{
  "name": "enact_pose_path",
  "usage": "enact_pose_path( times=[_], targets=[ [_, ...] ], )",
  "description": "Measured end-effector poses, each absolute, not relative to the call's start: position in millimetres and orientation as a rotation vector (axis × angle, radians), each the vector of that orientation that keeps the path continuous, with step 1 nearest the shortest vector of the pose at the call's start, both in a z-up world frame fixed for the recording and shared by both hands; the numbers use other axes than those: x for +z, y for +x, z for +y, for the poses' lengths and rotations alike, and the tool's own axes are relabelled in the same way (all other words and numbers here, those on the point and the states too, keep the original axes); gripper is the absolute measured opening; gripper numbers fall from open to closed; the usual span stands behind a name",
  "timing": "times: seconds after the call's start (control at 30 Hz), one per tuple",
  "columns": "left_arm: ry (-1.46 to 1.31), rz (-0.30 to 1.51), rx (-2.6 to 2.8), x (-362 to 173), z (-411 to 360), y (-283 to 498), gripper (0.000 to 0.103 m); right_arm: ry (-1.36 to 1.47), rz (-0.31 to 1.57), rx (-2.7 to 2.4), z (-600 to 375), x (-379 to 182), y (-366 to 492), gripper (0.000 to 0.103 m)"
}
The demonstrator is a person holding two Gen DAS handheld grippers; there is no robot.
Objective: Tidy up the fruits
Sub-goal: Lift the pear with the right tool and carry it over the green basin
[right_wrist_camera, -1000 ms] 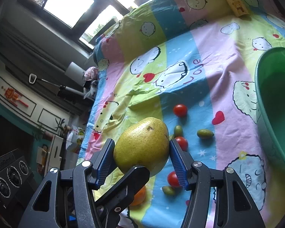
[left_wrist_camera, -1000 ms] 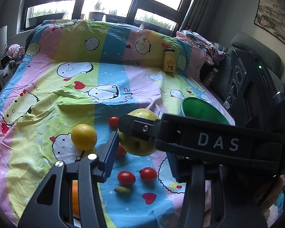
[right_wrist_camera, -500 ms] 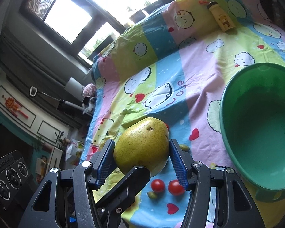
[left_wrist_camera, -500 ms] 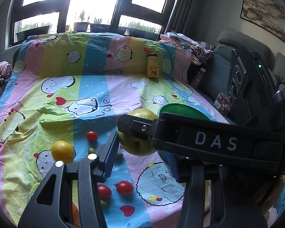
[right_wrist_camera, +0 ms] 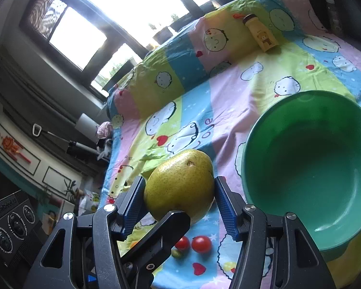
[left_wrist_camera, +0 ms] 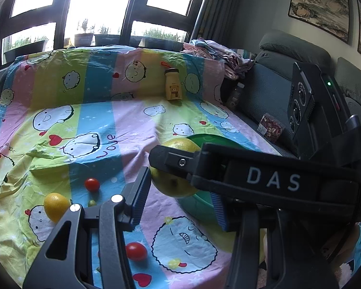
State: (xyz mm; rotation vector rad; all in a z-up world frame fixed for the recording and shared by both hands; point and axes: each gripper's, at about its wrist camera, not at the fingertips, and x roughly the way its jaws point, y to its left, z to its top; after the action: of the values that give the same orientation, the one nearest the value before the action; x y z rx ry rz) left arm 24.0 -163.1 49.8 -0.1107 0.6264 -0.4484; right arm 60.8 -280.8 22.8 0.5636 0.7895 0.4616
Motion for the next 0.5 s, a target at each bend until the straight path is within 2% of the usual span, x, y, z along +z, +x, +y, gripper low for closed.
enact_pose_path(
  times=[0.5],
  targets=[
    [-0.087,0.633,-0.549,49,-197,36,0.048,0.61,0.761,0.366,-319,23,57,0.061]
  ],
)
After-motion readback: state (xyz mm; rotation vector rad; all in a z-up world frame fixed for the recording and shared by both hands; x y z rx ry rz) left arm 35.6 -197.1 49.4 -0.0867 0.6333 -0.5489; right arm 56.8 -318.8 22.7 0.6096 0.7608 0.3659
